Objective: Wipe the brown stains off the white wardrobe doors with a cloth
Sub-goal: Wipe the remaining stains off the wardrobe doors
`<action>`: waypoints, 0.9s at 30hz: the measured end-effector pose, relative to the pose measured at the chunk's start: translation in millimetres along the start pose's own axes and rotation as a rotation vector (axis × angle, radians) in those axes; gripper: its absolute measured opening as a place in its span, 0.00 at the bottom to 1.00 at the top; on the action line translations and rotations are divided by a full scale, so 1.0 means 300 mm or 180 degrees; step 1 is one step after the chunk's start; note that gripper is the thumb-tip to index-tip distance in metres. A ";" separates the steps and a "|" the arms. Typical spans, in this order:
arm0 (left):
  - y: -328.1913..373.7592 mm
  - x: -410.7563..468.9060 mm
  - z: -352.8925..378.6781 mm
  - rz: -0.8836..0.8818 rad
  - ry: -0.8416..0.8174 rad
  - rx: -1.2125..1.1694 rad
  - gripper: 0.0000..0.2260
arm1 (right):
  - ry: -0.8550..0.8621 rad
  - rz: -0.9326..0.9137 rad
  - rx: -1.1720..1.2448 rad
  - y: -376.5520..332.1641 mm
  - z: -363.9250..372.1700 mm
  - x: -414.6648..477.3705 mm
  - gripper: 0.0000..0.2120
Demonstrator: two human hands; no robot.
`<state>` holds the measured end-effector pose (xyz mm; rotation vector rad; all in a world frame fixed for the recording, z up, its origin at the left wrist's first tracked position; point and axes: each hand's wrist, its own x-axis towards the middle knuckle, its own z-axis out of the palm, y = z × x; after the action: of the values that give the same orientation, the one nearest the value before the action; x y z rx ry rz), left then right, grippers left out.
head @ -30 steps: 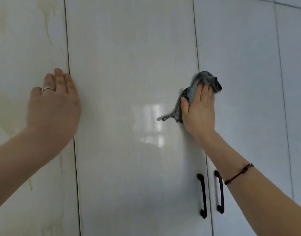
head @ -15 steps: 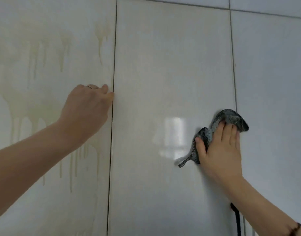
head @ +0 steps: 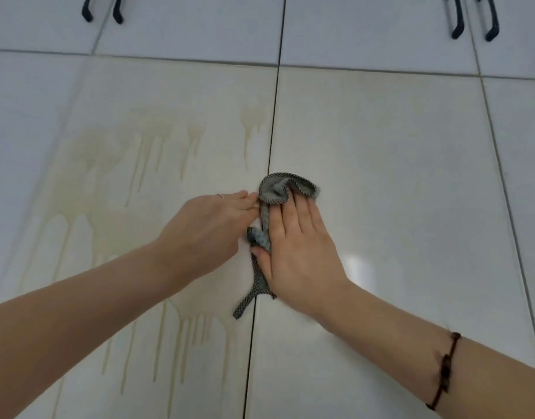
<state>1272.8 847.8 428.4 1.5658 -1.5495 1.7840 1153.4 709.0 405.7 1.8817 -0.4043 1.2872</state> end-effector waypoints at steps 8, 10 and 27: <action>-0.091 0.038 -0.048 -0.0432 -0.0078 -0.0058 0.22 | 0.0292 0.0985 0.0072 0.097 -0.054 0.480 0.34; -0.121 0.045 -0.060 -0.0451 -0.0106 0.0020 0.20 | 0.0373 0.1012 0.0128 0.067 -0.045 0.450 0.33; -0.380 0.164 -0.127 0.0209 -0.0419 0.0842 0.37 | 0.0503 0.1162 0.0191 0.047 -0.073 0.686 0.34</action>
<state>1324.7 902.1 534.3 1.8041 -1.4858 2.0283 1219.2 751.9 597.7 1.7925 -0.6531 1.6925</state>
